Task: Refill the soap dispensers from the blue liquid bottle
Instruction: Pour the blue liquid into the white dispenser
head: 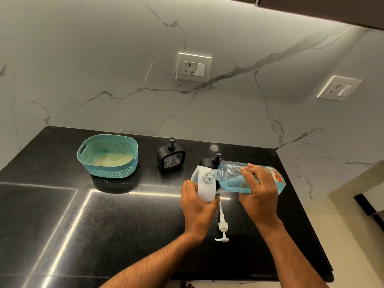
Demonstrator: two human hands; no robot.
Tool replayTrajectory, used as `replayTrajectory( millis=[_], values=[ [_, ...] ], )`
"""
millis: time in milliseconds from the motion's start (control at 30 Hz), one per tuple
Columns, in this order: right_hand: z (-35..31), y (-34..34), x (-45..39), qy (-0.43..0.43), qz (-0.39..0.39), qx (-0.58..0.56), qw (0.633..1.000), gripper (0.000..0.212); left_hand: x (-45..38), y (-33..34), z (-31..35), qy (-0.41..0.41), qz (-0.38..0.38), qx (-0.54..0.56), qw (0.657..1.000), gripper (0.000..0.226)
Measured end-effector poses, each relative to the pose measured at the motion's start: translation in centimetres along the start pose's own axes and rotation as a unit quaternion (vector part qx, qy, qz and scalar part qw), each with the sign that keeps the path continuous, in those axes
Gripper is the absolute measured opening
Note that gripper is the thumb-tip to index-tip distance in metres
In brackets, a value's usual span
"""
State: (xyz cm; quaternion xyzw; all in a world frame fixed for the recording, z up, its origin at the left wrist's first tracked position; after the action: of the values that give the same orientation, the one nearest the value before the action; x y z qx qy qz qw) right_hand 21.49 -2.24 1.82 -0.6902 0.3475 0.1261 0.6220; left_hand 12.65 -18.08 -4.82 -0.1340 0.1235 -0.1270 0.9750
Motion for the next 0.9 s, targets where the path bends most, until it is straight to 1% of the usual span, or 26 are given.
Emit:
replayTrajectory(
  millis=[900],
  values=[
    [0.02,-0.13,-0.04,-0.007,0.005,0.005,1.0,0.067,0.21,0.07,0.14,-0.003,-0.003,0.002,1.0,0.06]
  ],
)
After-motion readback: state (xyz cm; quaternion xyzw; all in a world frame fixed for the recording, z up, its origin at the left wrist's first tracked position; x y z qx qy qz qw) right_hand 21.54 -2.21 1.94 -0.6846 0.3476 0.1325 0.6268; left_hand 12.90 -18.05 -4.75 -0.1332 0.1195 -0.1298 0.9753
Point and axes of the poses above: each hand's wrist, its own x-axis away from the middle knuckle, its own y-axis out of the palm, z = x × y, the point moved 2 cm from there along -x, towards the middle knuckle, and after that the axes turned 3 degrees about -z, right-handed, at the moved point
